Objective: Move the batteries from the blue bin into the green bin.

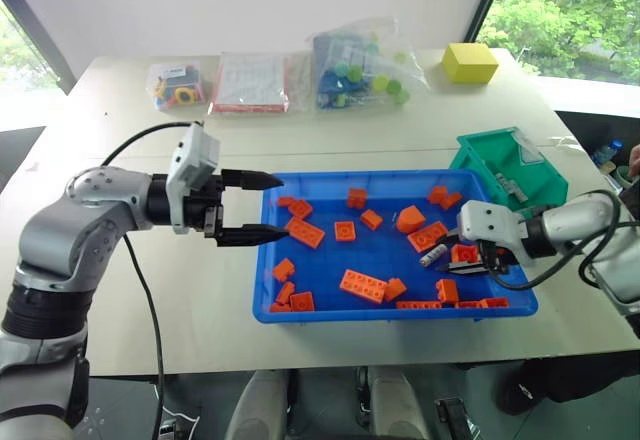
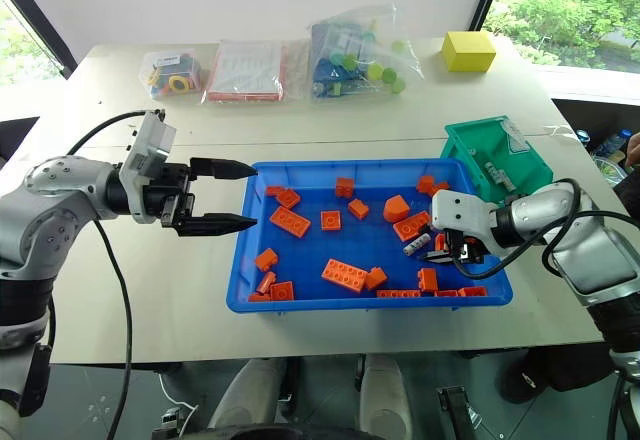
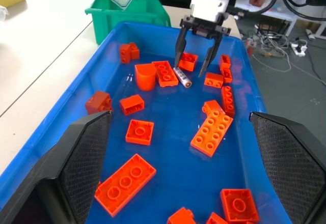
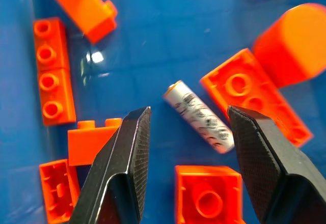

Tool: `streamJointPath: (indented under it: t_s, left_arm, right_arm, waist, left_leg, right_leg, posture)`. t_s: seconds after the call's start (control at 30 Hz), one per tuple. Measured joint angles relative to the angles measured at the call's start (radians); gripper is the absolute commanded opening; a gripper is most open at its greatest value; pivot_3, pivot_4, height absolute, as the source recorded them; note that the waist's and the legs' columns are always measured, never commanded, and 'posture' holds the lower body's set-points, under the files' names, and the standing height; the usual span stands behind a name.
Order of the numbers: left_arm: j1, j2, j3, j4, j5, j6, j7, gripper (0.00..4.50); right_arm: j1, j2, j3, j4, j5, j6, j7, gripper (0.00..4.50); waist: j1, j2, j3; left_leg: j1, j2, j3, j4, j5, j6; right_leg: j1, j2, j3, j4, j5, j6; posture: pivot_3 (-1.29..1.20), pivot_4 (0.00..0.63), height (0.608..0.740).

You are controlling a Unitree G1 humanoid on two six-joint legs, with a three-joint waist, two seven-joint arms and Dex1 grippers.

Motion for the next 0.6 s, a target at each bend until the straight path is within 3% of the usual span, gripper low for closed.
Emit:
streamJointPath:
  t_s: [0.33,0.5,0.6]
  left_arm:
    - [0.001,0.008,0.017,-0.017,-0.004,0.001,0.019,4.5]
    - [-0.001,0.008,0.017,-0.015,-0.003,0.001,0.018,4.5]
    - [-0.003,0.008,0.016,-0.013,-0.003,0.001,0.017,4.5]
  right_arm:
    - [0.002,0.036,0.02,0.049,-0.07,-0.094,0.01,2.43]
    - [0.032,0.037,0.007,0.028,-0.066,-0.085,0.009,0.08]
    - [0.044,0.041,-0.01,0.002,-0.054,-0.035,-0.005,0.02]
  waist:
    - [0.0,0.0,0.0]
    - [0.0,-0.001,0.0]
    - [0.001,-0.001,0.0]
  left_leg:
    - [0.0,0.0,0.0,0.0,0.0,0.0]
    - [0.001,0.0,0.0,0.001,0.0,0.0]
    - [0.001,0.0,-0.001,0.001,0.0,0.0]
  right_leg:
    - [0.0,0.0,0.0,0.0,0.0,0.0]
    - [0.002,0.0,0.0,0.0,0.0,0.0]
    - [0.002,0.0,0.0,0.0,0.0,0.0]
  posture:
    - [0.0,0.15,0.692]
    - [0.0,0.15,0.692]
    - [0.0,0.15,0.692]
